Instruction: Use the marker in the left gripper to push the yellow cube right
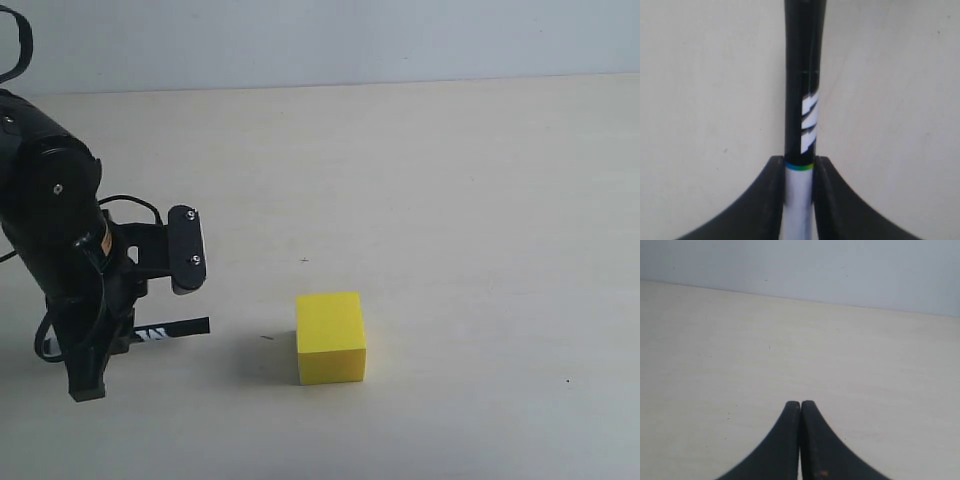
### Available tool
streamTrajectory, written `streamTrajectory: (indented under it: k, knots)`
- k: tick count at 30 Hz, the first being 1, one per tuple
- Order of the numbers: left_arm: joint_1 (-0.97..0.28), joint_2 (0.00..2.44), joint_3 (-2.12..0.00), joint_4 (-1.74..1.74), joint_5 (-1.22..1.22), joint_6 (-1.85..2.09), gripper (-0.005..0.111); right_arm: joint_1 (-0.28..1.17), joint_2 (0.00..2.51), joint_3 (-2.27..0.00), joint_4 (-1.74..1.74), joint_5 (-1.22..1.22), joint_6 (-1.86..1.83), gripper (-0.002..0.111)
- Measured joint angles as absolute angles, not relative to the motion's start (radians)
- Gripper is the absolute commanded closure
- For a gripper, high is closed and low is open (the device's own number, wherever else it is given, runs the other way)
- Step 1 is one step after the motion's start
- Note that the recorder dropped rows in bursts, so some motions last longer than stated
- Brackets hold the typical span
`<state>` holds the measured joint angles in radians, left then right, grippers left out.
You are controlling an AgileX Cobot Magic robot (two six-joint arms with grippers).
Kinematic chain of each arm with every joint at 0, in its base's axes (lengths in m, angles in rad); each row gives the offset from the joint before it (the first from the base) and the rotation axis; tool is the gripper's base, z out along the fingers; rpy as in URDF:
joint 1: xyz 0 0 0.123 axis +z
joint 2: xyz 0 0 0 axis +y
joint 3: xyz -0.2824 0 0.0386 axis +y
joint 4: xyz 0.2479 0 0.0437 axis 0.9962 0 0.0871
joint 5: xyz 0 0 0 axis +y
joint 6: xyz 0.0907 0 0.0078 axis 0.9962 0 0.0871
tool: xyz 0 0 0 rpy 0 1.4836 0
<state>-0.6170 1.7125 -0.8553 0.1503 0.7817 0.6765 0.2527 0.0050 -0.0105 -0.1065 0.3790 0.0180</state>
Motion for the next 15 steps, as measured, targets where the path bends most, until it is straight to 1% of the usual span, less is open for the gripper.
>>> streamTrajectory:
  k: [15]
  knots:
    - [-0.617, 1.712, -0.855, 0.133, 0.676, 0.676, 0.107, 0.253, 0.005, -0.010, -0.107, 0.379, 0.018, 0.108]
